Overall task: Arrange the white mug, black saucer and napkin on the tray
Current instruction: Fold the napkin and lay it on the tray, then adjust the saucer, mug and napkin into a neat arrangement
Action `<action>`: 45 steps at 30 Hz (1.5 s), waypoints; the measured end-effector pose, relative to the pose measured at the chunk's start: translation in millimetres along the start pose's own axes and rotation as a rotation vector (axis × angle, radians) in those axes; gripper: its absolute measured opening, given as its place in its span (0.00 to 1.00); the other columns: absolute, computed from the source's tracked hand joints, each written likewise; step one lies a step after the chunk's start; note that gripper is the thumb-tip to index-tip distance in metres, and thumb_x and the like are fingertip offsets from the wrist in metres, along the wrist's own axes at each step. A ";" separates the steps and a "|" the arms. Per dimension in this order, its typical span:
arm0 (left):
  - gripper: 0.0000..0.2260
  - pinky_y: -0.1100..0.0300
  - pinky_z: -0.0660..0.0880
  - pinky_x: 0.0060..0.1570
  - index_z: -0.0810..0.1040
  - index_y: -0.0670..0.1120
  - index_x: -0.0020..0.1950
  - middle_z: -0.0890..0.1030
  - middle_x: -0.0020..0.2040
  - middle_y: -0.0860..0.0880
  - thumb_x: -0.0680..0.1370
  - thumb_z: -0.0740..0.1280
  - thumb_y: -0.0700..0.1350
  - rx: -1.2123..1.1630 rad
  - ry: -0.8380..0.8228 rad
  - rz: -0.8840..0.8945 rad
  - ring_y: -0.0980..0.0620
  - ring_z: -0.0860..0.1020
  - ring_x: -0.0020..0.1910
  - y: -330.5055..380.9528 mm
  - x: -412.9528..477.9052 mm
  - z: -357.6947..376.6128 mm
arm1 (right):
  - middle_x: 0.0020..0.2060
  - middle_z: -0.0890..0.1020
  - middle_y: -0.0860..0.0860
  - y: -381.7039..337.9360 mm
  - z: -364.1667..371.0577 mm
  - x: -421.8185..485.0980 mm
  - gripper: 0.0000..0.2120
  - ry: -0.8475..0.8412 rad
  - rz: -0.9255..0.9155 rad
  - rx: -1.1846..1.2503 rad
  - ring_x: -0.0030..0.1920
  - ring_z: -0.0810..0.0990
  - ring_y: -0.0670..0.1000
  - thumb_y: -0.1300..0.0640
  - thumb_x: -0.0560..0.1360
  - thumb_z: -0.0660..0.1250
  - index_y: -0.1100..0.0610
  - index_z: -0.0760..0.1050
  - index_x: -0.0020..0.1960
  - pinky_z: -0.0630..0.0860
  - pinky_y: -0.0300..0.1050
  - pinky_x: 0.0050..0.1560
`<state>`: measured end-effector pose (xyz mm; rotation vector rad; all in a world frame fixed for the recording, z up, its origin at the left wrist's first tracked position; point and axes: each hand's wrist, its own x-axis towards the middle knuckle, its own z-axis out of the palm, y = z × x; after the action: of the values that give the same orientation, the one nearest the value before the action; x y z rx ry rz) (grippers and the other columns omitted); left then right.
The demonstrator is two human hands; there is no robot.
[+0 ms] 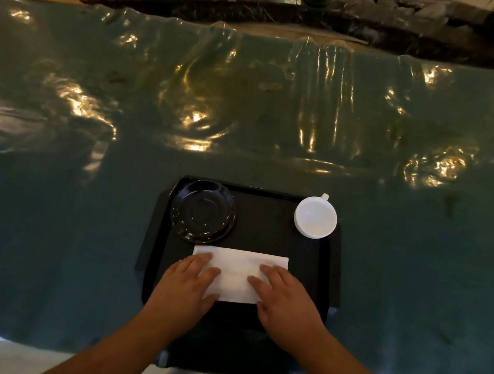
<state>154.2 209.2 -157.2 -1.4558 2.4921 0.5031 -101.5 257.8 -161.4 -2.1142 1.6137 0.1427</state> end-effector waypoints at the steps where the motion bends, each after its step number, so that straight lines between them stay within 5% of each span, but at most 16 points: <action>1: 0.22 0.45 0.79 0.60 0.80 0.55 0.63 0.80 0.69 0.47 0.75 0.61 0.62 -0.002 -0.016 -0.004 0.44 0.80 0.65 -2.7 -0.4 2.2 | 0.71 0.77 0.56 0.2 1.8 -1.4 0.23 -0.014 0.006 -0.018 0.69 0.76 0.60 0.48 0.76 0.59 0.47 0.76 0.70 0.77 0.58 0.65; 8: 0.21 0.44 0.78 0.61 0.82 0.56 0.61 0.81 0.69 0.46 0.75 0.60 0.61 0.026 -0.073 0.068 0.45 0.81 0.64 -13.7 1.8 -0.5 | 0.70 0.78 0.54 7.4 7.2 -16.6 0.20 -0.029 0.018 -0.023 0.66 0.78 0.58 0.48 0.75 0.65 0.44 0.77 0.67 0.81 0.56 0.60; 13: 0.19 0.46 0.77 0.63 0.81 0.57 0.61 0.81 0.68 0.49 0.74 0.62 0.62 -0.017 -0.077 0.072 0.47 0.81 0.64 -16.3 -1.1 -6.4 | 0.69 0.78 0.52 4.9 5.4 -18.8 0.22 -0.019 0.019 -0.001 0.66 0.79 0.57 0.47 0.75 0.60 0.43 0.75 0.69 0.81 0.55 0.60; 18: 0.18 0.54 0.77 0.59 0.82 0.52 0.59 0.82 0.60 0.53 0.77 0.62 0.60 -0.201 0.149 0.012 0.49 0.80 0.58 -16.2 20.7 -37.6 | 0.69 0.77 0.51 5.2 -21.4 -8.4 0.24 0.095 0.091 0.108 0.67 0.77 0.55 0.46 0.77 0.60 0.48 0.73 0.72 0.77 0.53 0.66; 21: 0.18 0.48 0.76 0.64 0.80 0.50 0.65 0.79 0.68 0.48 0.77 0.70 0.55 -0.220 0.265 -0.144 0.45 0.76 0.66 -26.0 43.9 -53.1 | 0.76 0.71 0.51 -3.8 -48.1 13.2 0.26 0.157 0.117 0.169 0.75 0.69 0.55 0.46 0.81 0.62 0.48 0.69 0.78 0.64 0.49 0.75; 24: 0.27 0.43 0.67 0.74 0.74 0.50 0.74 0.70 0.78 0.43 0.77 0.70 0.59 -0.142 0.173 -0.238 0.41 0.68 0.77 -41.2 54.2 -53.2 | 0.83 0.58 0.52 -24.9 -60.1 45.4 0.30 0.074 0.031 0.107 0.82 0.55 0.56 0.45 0.84 0.58 0.47 0.56 0.83 0.49 0.50 0.79; 29: 0.31 0.43 0.52 0.81 0.63 0.57 0.81 0.56 0.85 0.47 0.80 0.60 0.66 0.000 -0.023 -0.189 0.46 0.51 0.84 -63.4 54.6 -46.9 | 0.84 0.49 0.54 -57.6 -49.6 96.0 0.30 -0.063 -0.069 0.012 0.83 0.43 0.59 0.45 0.85 0.54 0.46 0.49 0.84 0.44 0.60 0.81; 45: 0.27 0.45 0.47 0.81 0.63 0.56 0.81 0.59 0.84 0.44 0.83 0.60 0.62 0.064 -0.121 -0.148 0.45 0.52 0.84 -72.9 76.4 -62.3 | 0.84 0.47 0.55 -59.7 -47.1 134.9 0.28 -0.133 -0.044 -0.073 0.83 0.40 0.57 0.50 0.84 0.57 0.45 0.55 0.83 0.42 0.67 0.80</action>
<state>179.8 90.6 -139.9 -1.5236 2.2667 0.4645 -14.4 130.2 -150.1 -2.1440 1.5048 0.3253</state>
